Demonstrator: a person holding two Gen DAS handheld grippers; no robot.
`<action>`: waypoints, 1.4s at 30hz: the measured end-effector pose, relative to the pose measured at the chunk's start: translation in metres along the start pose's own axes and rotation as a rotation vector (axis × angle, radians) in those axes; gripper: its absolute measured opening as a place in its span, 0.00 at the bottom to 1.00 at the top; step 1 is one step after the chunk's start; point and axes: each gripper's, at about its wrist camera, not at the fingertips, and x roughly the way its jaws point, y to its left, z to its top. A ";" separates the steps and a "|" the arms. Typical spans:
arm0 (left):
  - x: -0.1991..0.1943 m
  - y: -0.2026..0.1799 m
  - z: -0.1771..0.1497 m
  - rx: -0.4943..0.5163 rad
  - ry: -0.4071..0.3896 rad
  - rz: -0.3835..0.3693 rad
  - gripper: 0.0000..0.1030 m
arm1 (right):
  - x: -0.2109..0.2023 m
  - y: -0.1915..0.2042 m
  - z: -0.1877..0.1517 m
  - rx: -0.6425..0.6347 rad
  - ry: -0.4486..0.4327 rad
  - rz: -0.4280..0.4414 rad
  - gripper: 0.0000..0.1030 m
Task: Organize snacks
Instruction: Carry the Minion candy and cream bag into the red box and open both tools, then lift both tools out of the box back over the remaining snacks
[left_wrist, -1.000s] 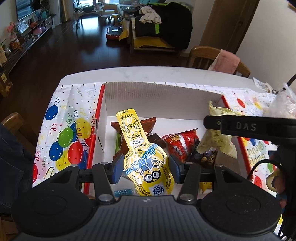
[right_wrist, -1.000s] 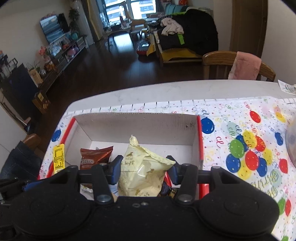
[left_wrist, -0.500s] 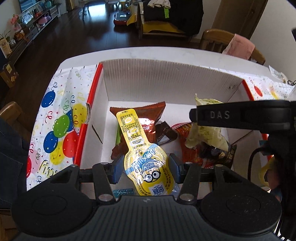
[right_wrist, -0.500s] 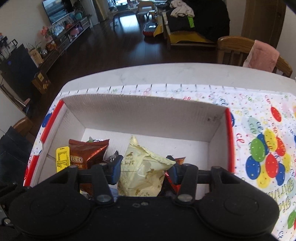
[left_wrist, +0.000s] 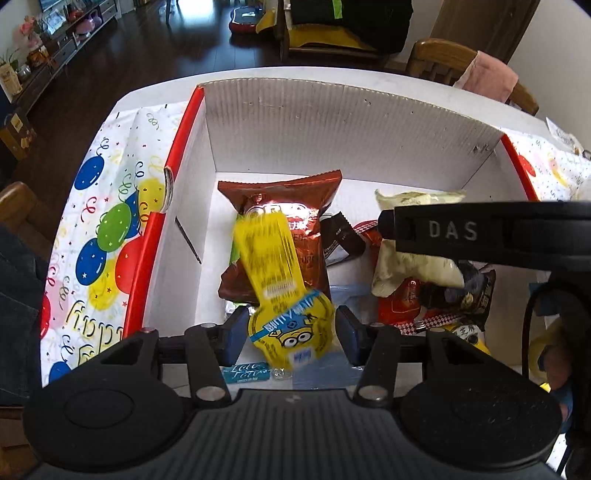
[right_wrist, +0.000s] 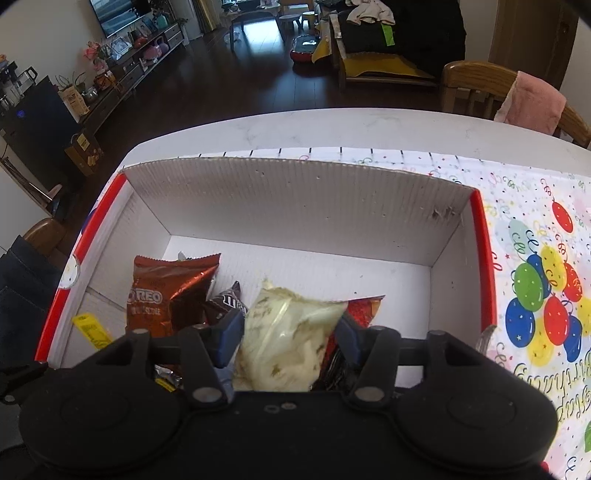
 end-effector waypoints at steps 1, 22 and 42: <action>0.000 0.000 0.000 0.001 -0.002 -0.002 0.49 | -0.002 -0.001 -0.001 0.000 -0.005 0.000 0.58; -0.052 0.003 -0.016 0.015 -0.114 -0.055 0.57 | -0.078 0.004 -0.022 -0.033 -0.132 0.021 0.72; -0.123 0.023 -0.060 0.042 -0.239 -0.125 0.68 | -0.148 0.022 -0.063 -0.071 -0.268 0.090 0.86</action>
